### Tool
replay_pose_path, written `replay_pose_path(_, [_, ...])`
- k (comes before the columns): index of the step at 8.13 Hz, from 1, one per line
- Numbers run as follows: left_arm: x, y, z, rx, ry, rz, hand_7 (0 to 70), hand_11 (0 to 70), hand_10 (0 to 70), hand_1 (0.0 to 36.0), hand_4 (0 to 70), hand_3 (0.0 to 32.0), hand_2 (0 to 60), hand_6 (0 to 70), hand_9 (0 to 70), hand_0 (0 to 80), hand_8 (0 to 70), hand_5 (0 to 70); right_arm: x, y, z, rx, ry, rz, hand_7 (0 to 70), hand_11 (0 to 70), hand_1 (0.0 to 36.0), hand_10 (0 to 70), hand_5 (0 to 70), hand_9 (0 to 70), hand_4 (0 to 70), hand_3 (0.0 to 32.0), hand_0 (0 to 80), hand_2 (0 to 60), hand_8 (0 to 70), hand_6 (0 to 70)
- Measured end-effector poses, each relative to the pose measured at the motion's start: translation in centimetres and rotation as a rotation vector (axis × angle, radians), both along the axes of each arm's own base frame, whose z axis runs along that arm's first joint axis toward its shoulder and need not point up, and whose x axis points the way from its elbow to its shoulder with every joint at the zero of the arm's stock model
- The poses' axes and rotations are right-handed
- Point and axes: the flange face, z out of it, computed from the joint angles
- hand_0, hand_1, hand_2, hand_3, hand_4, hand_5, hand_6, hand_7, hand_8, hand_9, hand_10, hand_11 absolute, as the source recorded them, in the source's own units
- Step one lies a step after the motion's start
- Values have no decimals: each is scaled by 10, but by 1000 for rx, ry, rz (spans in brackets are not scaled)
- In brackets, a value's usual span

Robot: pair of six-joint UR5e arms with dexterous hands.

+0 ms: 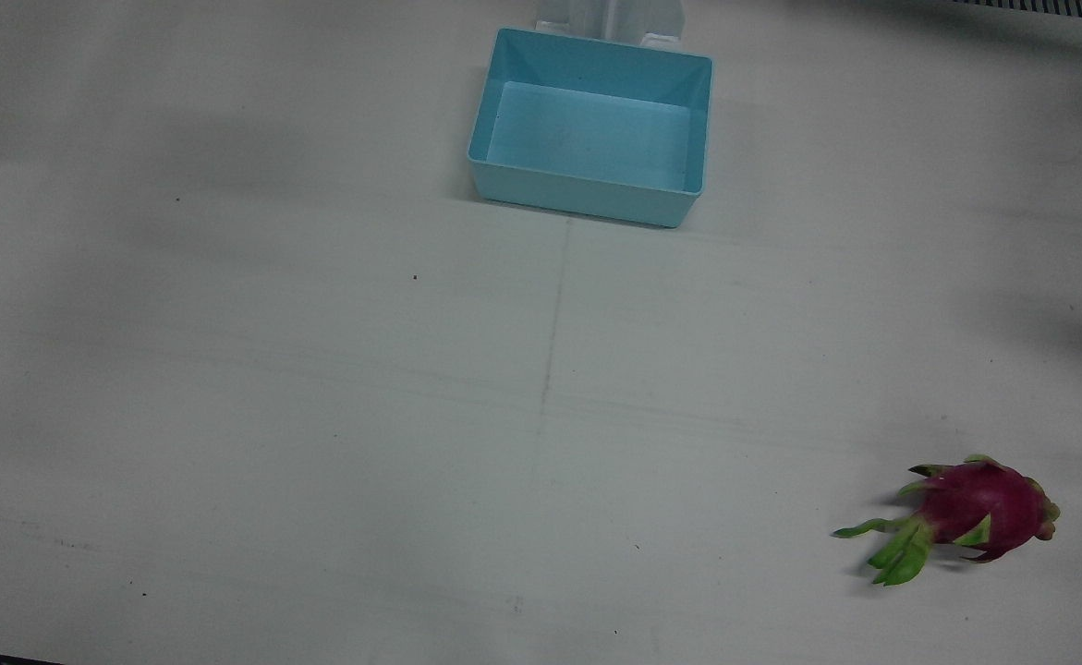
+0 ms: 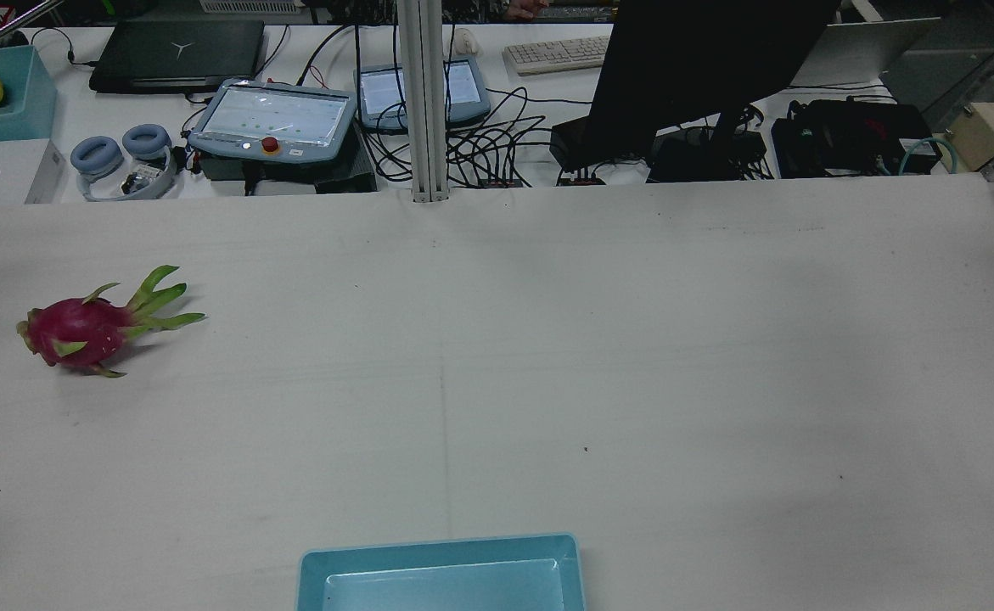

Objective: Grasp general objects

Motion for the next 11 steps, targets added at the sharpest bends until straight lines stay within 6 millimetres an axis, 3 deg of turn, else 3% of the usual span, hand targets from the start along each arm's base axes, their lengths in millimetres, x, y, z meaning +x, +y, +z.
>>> replay_pose_path(3, [-2, 13, 28, 0, -1, -1, 700, 0, 0, 360, 697, 0, 600, 691, 186, 800, 128, 700, 0, 0, 0, 0, 0, 0, 0, 0, 0, 0, 0, 0, 0, 0, 0, 0, 0, 0])
replay_pose_path(4, [-4, 21, 41, -2, -1, -2, 700, 0, 0, 360, 645, 0, 600, 684, 186, 800, 126, 700, 0, 0, 0, 0, 0, 0, 0, 0, 0, 0, 0, 0, 0, 0, 0, 0, 0, 0])
replay_pose_path(5, [-6, 28, 50, -2, -4, -3, 700, 31, 0, 360, 581, 0, 600, 610, 186, 800, 112, 700, 0, 0, 0, 0, 0, 0, 0, 0, 0, 0, 0, 0, 0, 0, 0, 0, 0, 0])
replay_pose_path(6, [-7, 31, 53, 0, -29, -12, 700, 124, 52, 360, 489, 0, 600, 452, 163, 800, 80, 700, 0, 0, 0, 0, 0, 0, 0, 0, 0, 0, 0, 0, 0, 0, 0, 0, 0, 0])
replay_pose_path(7, [-8, 34, 54, 0, -67, -26, 700, 41, 9, 360, 477, 0, 600, 364, 140, 800, 62, 700, 0, 0, 0, 0, 0, 0, 0, 0, 0, 0, 0, 0, 0, 0, 0, 0, 0, 0])
replay_pose_path(8, [-9, 40, 52, 4, -123, -44, 700, 0, 0, 360, 505, 0, 600, 357, 139, 800, 61, 700, 0, 0, 0, 0, 0, 0, 0, 0, 0, 0, 0, 0, 0, 0, 0, 0, 0, 0])
replay_pose_path(9, [-9, 45, 49, 10, -192, -65, 700, 0, 0, 360, 531, 0, 600, 365, 137, 800, 63, 700, 0, 0, 0, 0, 0, 0, 0, 0, 0, 0, 0, 0, 0, 0, 0, 0, 0, 0])
replay_pose_path(10, [-8, 50, 48, 13, -285, -79, 700, 0, 0, 360, 518, 0, 600, 326, 127, 800, 55, 700, 0, 0, 0, 0, 0, 0, 0, 0, 0, 0, 0, 0, 0, 0, 0, 0, 0, 0])
replay_pose_path(11, [-6, 53, 49, 12, -398, -86, 605, 0, 0, 360, 409, 0, 600, 231, 107, 800, 36, 700, 0, 0, 0, 0, 0, 0, 0, 0, 0, 0, 0, 0, 0, 0, 0, 0, 0, 0])
